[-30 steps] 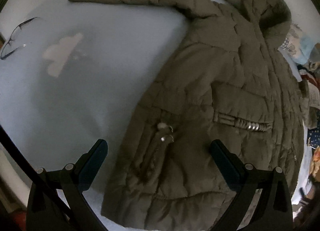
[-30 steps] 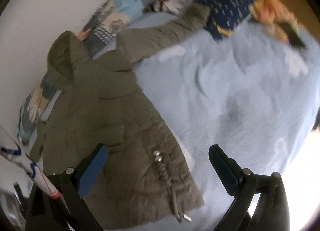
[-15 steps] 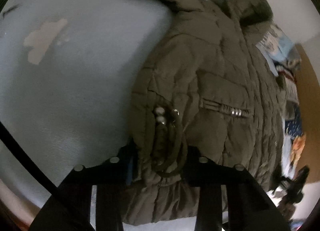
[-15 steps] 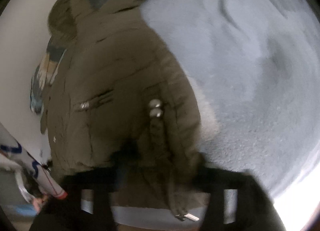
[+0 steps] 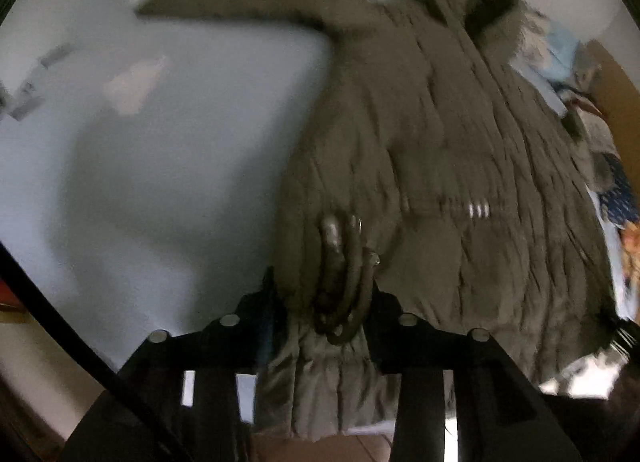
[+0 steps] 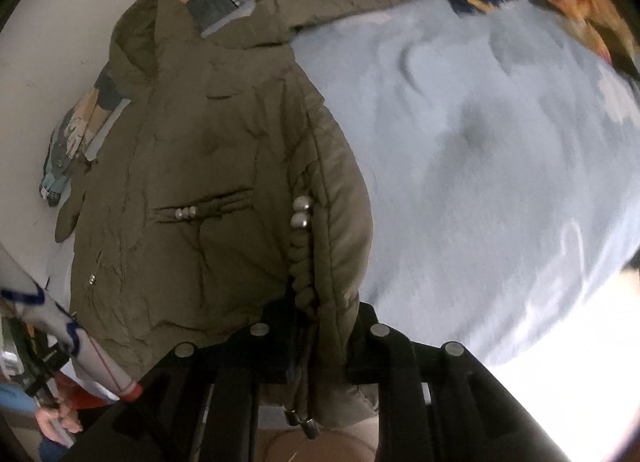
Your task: Fold large clothes
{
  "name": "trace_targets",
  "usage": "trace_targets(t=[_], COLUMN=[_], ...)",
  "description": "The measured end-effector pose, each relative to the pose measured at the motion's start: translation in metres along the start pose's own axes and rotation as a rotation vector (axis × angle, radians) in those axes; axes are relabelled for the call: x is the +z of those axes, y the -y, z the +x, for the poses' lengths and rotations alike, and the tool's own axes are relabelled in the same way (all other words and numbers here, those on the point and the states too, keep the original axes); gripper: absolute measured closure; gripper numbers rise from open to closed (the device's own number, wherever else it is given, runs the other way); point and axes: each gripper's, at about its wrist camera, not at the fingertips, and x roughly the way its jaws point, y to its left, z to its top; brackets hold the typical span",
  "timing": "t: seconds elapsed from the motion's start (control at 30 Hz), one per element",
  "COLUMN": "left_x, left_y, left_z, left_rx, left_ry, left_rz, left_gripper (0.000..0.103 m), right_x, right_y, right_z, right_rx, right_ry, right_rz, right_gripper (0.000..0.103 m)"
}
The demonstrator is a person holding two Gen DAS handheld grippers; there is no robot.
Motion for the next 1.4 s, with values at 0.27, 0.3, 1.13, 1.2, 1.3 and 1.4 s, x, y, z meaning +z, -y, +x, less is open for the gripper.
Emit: trace_targets(t=[0.27,0.3,1.13,1.2,1.3,1.4], left_x=[0.051,0.06,0.12,0.122,0.121,0.122], left_y=[0.071,0.089,0.19,0.188,0.188,0.189], left_z=[-0.051,-0.048,0.077,0.08,0.084,0.094], left_rx=[0.071,0.071,0.057,0.049,0.055,0.068], left_ry=[0.293,0.308,0.203,0.201,0.212,0.195], left_rz=[0.137,0.162,0.313,0.304,0.32,0.321], left_gripper=[0.04,0.033,0.028,0.028,0.028,0.028], right_x=[0.033,0.042,0.353,0.368,0.389,0.407], right_y=[-0.013,-0.014,0.146,0.162,0.189,0.203], right_z=[-0.054,-0.064,-0.018,-0.004,0.014,0.031], right_rx=[-0.164,-0.132,0.036,0.008,-0.038,-0.046], right_ry=[0.2,0.231,0.472,0.466,0.473,0.457], right_rz=[-0.049,-0.044,0.429,0.433,0.459,0.445], right_gripper=[0.048,0.047,0.057,0.058,0.058,0.058])
